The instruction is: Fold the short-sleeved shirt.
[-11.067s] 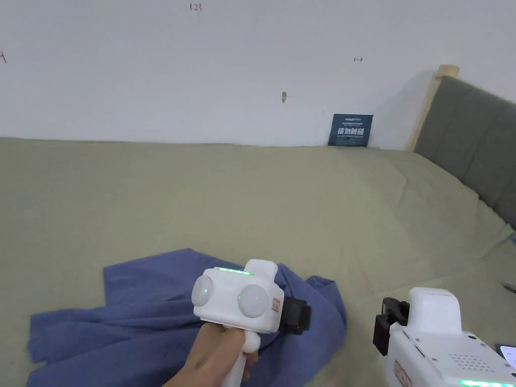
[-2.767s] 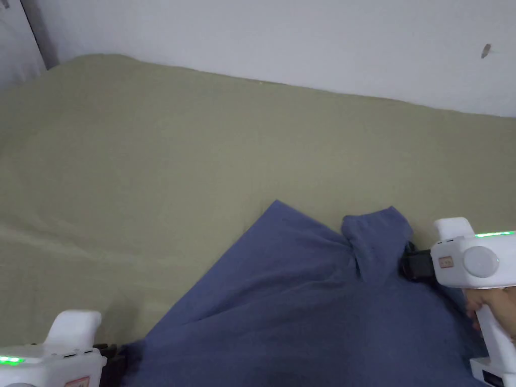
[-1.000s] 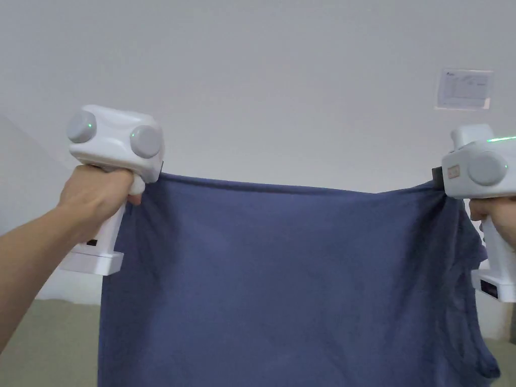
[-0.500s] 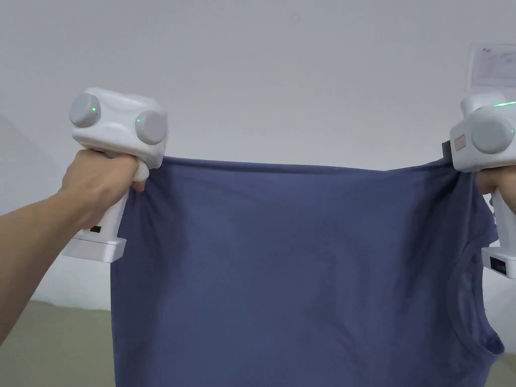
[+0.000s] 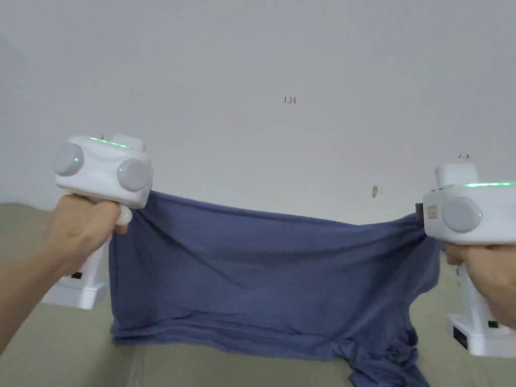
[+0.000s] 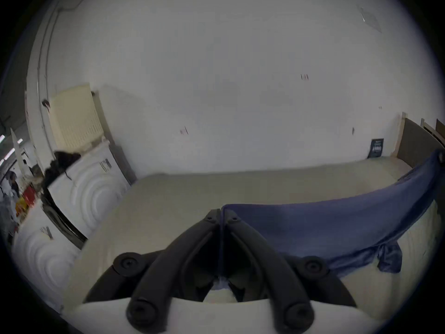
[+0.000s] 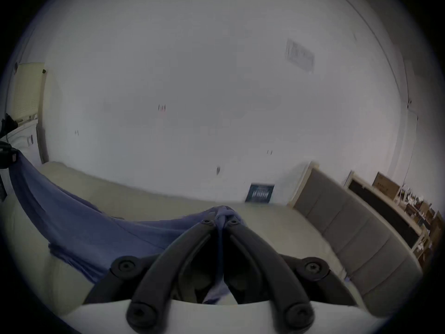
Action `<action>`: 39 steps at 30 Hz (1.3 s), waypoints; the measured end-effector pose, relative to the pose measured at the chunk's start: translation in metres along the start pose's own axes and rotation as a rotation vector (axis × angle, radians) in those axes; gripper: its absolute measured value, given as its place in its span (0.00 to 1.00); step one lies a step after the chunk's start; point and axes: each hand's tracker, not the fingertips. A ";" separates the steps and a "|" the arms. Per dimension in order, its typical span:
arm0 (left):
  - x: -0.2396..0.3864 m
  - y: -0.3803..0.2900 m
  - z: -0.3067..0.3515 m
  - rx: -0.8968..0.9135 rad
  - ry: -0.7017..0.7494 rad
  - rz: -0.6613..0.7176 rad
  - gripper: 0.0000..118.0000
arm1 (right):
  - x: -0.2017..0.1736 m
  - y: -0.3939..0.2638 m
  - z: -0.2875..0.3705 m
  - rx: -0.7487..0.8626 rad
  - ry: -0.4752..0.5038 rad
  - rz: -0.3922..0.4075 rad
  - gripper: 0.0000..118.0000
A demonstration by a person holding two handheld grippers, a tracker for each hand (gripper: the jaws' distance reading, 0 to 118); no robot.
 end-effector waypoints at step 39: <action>-0.099 -0.401 0.336 -0.279 -0.208 -0.016 0.01 | 0.092 -0.375 0.406 -0.375 0.222 -0.074 0.03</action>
